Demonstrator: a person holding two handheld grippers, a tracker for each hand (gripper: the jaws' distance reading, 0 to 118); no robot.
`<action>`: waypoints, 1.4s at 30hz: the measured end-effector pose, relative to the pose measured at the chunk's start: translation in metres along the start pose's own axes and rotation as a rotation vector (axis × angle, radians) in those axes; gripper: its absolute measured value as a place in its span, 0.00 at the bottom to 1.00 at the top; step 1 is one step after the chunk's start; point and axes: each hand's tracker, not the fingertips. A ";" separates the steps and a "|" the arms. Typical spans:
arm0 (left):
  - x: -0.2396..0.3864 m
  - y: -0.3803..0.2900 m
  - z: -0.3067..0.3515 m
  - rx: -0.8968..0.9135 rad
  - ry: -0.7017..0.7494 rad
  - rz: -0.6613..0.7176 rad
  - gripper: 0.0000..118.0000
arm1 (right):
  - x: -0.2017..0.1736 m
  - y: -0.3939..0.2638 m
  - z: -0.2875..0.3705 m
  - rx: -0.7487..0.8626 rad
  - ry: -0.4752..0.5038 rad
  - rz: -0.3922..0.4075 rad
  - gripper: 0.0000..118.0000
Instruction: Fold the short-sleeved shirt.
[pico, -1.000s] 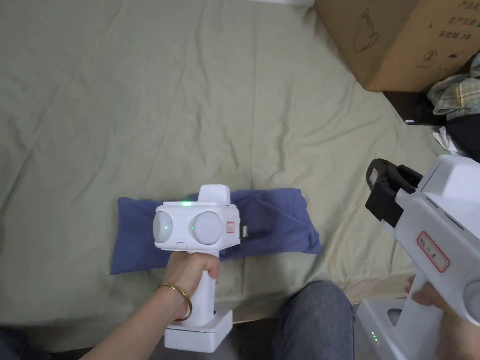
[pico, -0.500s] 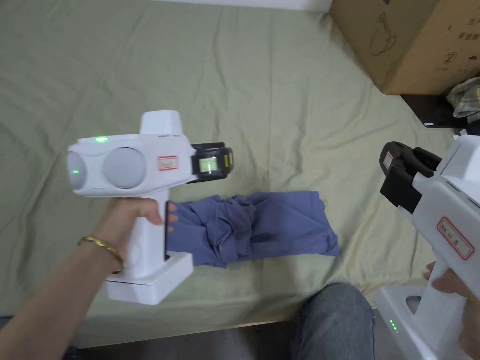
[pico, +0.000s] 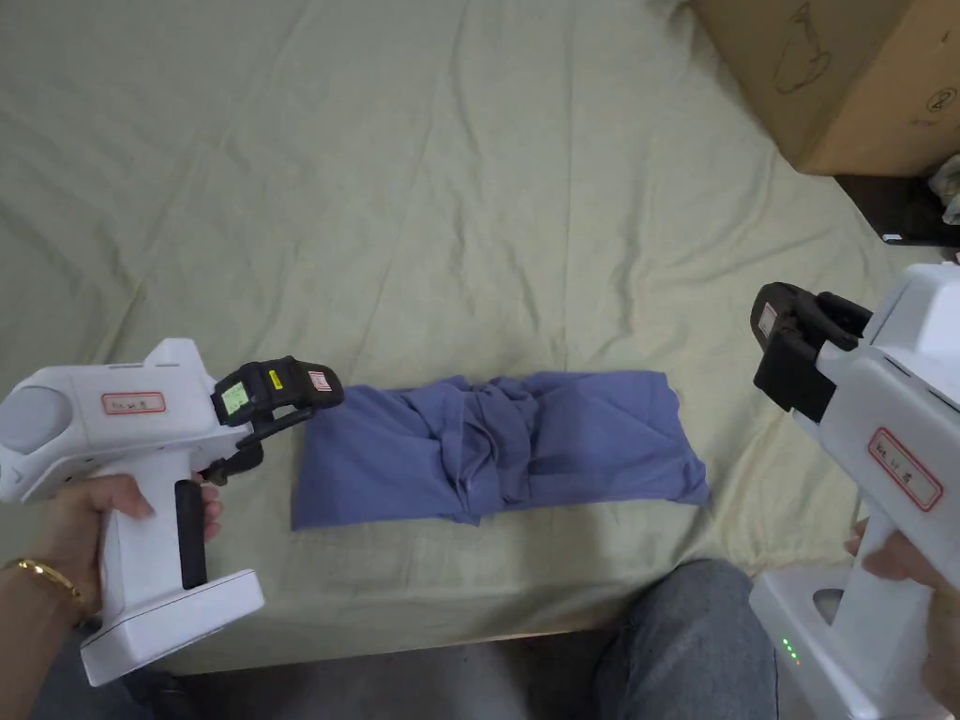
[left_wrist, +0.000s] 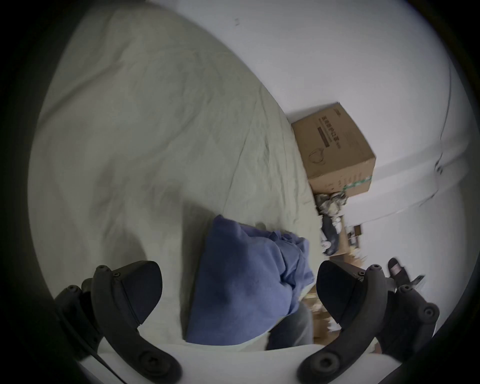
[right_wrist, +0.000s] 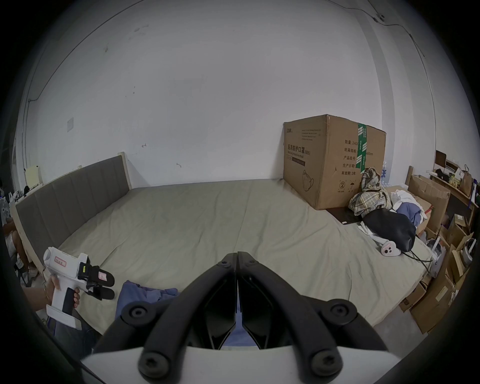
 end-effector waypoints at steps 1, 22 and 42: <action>-0.001 -0.004 -0.001 -0.008 -0.027 0.022 1.00 | 0.000 0.000 0.000 -0.003 -0.001 0.001 0.00; 0.049 0.013 -0.008 -0.096 0.363 -0.212 0.11 | -0.001 -0.007 -0.006 -0.046 0.000 0.004 0.00; 0.160 -0.031 -0.006 -0.017 0.558 -0.437 0.12 | -0.004 -0.019 0.006 -0.028 0.028 -0.011 0.00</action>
